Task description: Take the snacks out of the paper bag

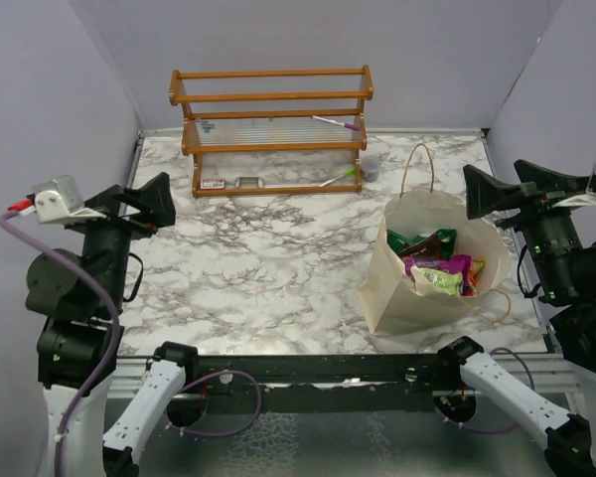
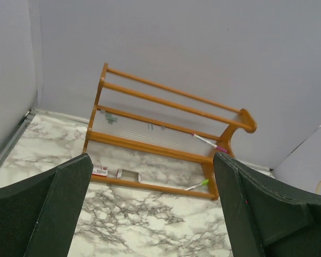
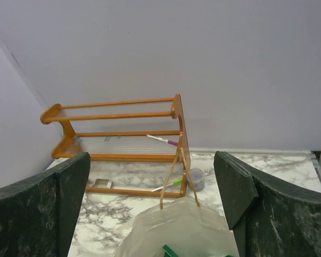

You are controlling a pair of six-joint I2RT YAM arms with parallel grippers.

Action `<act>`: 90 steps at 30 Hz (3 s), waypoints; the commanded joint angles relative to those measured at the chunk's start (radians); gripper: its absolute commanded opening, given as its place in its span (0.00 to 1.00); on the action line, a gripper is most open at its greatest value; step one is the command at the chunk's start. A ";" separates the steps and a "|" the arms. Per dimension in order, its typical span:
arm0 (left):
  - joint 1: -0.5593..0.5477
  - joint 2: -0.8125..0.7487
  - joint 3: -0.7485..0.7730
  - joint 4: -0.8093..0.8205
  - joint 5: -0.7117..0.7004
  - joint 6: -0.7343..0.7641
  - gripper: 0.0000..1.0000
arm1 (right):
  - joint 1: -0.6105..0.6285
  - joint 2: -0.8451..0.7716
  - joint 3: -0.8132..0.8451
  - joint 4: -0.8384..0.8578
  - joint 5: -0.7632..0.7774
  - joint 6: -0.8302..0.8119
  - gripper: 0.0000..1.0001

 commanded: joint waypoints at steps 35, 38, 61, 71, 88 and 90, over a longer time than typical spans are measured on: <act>-0.286 0.711 -0.365 1.067 0.796 -0.311 0.91 | 0.093 -0.099 -0.194 -0.213 0.263 0.241 0.99; -0.360 0.855 -0.226 1.096 0.822 -0.386 0.91 | 0.094 -0.111 -0.194 -0.209 0.263 0.223 0.99; -0.555 1.569 0.535 1.152 0.916 -0.689 0.56 | 0.095 -0.245 -0.220 -0.183 0.317 0.123 0.99; -0.564 1.556 0.526 1.169 0.921 -0.696 0.34 | 0.095 -0.249 -0.233 -0.187 0.317 0.116 0.99; -0.575 1.455 0.513 1.195 0.971 -0.705 0.18 | 0.095 -0.243 -0.212 -0.213 0.323 0.123 0.99; -0.581 1.442 0.498 1.195 0.979 -0.694 0.18 | 0.095 -0.245 -0.211 -0.218 0.324 0.123 0.99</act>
